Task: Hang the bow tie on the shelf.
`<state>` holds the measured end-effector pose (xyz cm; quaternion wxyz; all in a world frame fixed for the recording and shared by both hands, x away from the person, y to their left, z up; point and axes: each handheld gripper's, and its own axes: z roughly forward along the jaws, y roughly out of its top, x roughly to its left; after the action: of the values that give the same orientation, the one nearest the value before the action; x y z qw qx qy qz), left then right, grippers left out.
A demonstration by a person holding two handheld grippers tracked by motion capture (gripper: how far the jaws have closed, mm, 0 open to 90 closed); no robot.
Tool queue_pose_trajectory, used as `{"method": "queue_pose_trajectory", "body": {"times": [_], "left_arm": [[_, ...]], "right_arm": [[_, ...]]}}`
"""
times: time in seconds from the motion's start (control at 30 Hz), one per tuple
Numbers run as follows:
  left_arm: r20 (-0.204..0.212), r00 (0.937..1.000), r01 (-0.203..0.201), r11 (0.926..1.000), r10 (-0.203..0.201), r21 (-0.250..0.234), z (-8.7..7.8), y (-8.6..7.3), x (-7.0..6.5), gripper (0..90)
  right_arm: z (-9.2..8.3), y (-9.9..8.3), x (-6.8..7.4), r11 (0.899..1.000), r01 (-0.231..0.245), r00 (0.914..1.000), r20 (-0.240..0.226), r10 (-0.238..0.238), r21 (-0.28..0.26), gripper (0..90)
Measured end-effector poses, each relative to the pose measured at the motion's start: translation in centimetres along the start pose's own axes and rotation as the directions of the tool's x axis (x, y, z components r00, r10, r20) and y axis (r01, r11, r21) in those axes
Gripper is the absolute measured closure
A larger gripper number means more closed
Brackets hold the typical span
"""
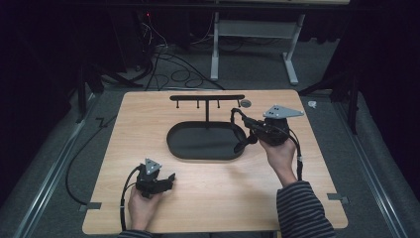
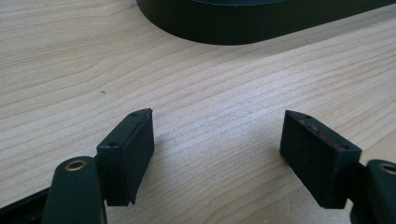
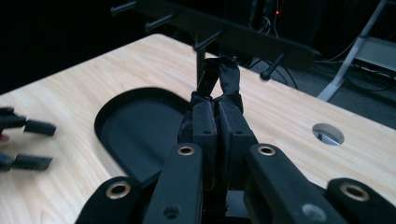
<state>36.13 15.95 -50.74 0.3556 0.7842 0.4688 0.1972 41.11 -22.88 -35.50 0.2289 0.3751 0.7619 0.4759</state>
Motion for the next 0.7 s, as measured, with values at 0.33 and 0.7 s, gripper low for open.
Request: {"method": "queue_pose_trajectory", "body": {"times": [0.33,0.7], "left_arm": [[-0.001,1.0,-0.001,1.0,0.001,0.002,0.0,0.0,0.0,26.4],[0.003,1.0,-0.001,1.0,0.001,0.002,-0.1,0.0,0.0,25.8]], "right_arm": [[1.0,2.0,-1.0,1.0,-0.013,0.9993,0.035,0.013,-0.007,87.9],[2.4,1.6,-2.4,0.997,-0.074,0.9933,0.091,0.071,0.025,87.7]]}}
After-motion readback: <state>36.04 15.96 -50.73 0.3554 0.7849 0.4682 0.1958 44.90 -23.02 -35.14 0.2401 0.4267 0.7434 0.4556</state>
